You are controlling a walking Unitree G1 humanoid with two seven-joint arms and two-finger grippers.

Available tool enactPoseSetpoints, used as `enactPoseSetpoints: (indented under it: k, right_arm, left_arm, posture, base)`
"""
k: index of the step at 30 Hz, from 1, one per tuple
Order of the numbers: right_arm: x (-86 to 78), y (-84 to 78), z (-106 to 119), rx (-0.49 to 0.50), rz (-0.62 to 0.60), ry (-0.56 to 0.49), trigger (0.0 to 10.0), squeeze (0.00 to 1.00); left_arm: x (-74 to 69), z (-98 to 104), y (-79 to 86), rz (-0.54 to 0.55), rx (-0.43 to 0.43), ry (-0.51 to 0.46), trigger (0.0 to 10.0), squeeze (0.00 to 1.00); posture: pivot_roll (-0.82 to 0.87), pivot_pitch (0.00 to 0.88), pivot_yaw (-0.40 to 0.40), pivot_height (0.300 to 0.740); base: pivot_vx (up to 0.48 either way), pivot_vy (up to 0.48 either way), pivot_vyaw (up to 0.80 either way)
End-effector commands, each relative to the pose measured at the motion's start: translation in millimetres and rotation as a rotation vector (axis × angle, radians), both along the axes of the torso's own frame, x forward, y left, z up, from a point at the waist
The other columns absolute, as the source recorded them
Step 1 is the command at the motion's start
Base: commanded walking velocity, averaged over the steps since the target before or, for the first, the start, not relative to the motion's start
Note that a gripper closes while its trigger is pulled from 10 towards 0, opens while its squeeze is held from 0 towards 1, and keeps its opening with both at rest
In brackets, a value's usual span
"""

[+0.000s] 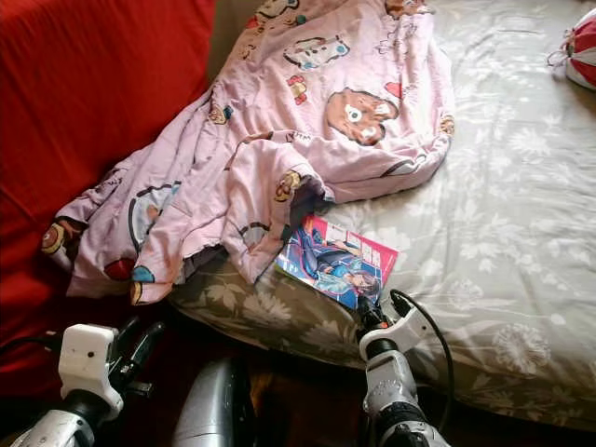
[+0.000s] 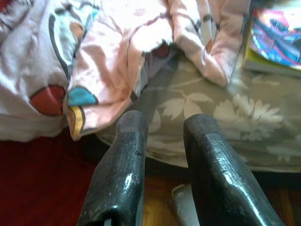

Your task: Clean up the room

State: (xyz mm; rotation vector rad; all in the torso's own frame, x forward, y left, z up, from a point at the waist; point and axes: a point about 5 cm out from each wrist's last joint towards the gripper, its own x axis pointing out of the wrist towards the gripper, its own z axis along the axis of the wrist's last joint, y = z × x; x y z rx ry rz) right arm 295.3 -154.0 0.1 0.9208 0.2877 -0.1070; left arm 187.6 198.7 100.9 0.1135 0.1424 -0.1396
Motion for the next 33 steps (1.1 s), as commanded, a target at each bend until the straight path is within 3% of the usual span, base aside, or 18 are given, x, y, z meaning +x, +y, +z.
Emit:
enactPoseSetpoints:
  k: [1, 6, 11, 14, 19, 20, 22, 26, 29, 33]
  right_arm:
    - [-3.0, 11.3, -2, 0.005, 0.034, -0.013, 0.0, 0.00]
    - [4.4, 10.7, 9, -0.009, 0.016, -0.085, 0.0, 0.00]
    - [10.4, 4.6, 21, -0.123, 0.023, -0.160, 0.0, 0.00]
    - [15.4, 4.4, 36, -0.201, 0.062, -0.267, 0.0, 0.00]
    - [18.7, -5.1, 50, -0.291, 0.029, -0.325, 0.0, 0.00]
    - [18.4, -10.5, 58, -0.355, 0.003, -0.349, 0.0, 0.00]
    - [18.5, -11.7, 60, -0.370, -0.003, -0.353, 0.0, 0.00]
    - [16.1, -20.3, 74, -0.492, -0.017, -0.399, 0.0, 0.00]
    - [8.3, -28.3, 86, -0.634, -0.030, -0.422, 0.0, 0.00]
    - [5.1, -33.8, 92, -0.689, -0.027, -0.411, 0.0, 0.00]
  left_arm:
    - [1.5, -6, 4.6, 0.016, 0.017, 0.012, 10.0, 0.00]
    - [8.8, -12, 4.1, 0.021, 0.016, 0.014, 10.0, 0.00]
    - [20.5, -15, 2.5, 0.028, 0.011, -0.001, 10.0, 0.00]
    - [33.8, -18, 2.0, 0.033, 0.005, -0.020, 10.0, 0.00]
    - [46.4, -24, 2.4, 0.051, -0.004, -0.029, 10.0, 0.00]
    - [49.8, -26, 2.9, 0.061, -0.008, -0.034, 10.0, 0.00]
    - [51.1, -27, 3.0, 0.064, -0.010, -0.037, 10.0, 0.00]
    - [62.7, -30, 2.8, 0.096, -0.040, -0.058, 10.0, 0.00]
    - [69.4, -39, 3.7, 0.140, -0.086, -0.060, 10.0, 0.00]
    - [74.3, -43, 1.9, 0.163, -0.116, -0.063, 10.0, 0.00]
  posture:
    - [0.24, 0.168, 0.126, 0.577]
    - [0.22, 0.132, 0.119, 0.577]
    - [0.19, 0.086, 0.111, 0.577]
    - [0.17, 0.055, 0.106, 0.577]
    - [0.14, 0.000, 0.090, 0.577]
    - [0.13, 0.000, 0.084, 0.577]
    - [0.13, 0.000, 0.084, 0.577]
    - [0.10, 0.000, 0.062, 0.577]
    - [0.06, 0.000, 0.038, 0.577]
    - [0.04, 0.000, 0.023, 0.577]
  base:
    - [0.000, 0.000, 0.00]
    - [0.000, 0.000, 0.00]
    - [0.000, 0.000, 0.00]
    - [0.000, 0.000, 0.00]
    - [0.000, 0.000, 0.00]
    - [0.000, 0.000, 0.00]
    - [0.000, 0.000, 0.00]
    - [0.000, 0.000, 0.00]
    - [0.000, 0.000, 0.00]
    - [0.000, 0.000, 0.00]
